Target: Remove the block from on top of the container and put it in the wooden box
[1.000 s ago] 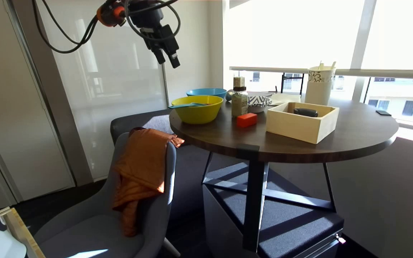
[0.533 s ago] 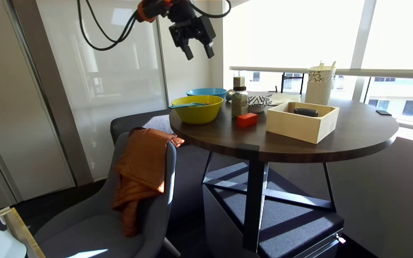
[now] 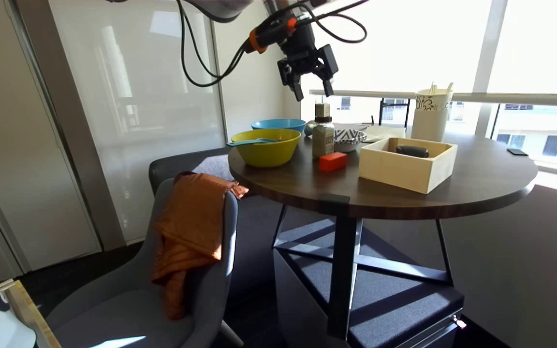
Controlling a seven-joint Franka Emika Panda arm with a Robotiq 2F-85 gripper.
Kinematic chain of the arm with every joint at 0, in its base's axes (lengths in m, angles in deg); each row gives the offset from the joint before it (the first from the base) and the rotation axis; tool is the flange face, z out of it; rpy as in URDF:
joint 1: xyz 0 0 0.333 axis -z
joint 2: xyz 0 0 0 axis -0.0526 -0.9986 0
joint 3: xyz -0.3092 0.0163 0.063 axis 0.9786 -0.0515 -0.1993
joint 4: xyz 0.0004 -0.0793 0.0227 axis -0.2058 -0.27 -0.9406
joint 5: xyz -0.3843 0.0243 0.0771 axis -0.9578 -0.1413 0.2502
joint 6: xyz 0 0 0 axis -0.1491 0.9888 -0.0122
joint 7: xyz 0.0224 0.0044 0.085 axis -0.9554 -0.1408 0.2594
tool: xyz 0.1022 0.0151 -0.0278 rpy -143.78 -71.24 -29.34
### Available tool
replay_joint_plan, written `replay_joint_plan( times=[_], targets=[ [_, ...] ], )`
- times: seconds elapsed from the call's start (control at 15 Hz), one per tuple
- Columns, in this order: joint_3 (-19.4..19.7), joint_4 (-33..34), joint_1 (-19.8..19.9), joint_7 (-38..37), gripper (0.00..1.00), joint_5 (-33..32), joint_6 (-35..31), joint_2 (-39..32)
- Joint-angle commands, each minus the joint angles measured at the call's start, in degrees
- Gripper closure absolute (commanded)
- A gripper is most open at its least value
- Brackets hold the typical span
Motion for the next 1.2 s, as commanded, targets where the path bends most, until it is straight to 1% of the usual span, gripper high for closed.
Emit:
replay_joint_plan(
  times=[0.0, 0.2, 0.27, 0.33, 0.4, 0.47, 0.53, 0.6, 0.67, 0.73, 0.8, 1.13],
  targets=[
    [-1.3, 10.4, 3.5, 3.0, 0.00, 1.0, 8.3, -6.8],
    [-2.2, 14.8, 5.2, 4.7, 0.00, 1.9, 13.4, -9.3],
    [-2.6, 16.1, 5.8, 5.4, 0.09, 2.3, 15.0, -10.0],
    [-3.0, 17.5, 6.3, 6.0, 0.11, 2.6, 16.6, -10.7],
    [-3.5, 18.7, 6.7, 6.5, 0.20, 3.3, 18.1, -11.2],
    [-3.9, 19.9, 7.1, 7.0, 0.16, 3.7, 19.4, -11.8],
    [-4.2, 21.1, 7.4, 7.2, 0.18, 4.0, 20.6, -12.3],
    [-4.6, 22.3, 7.6, 7.3, 0.23, 4.5, 21.6, -12.9],
    [-5.0, 23.5, 8.0, 7.6, 0.23, 5.1, 22.9, -13.4],
    [-5.2, 24.4, 8.1, 7.4, 0.27, 5.5, 23.8, -13.9],
    [-5.5, 25.3, 8.3, 7.4, 0.25, 5.8, 24.5, -14.4],
    [-6.0, 28.9, 9.0, 6.2, 0.30, 6.4, 25.4, -16.9]
  ],
)
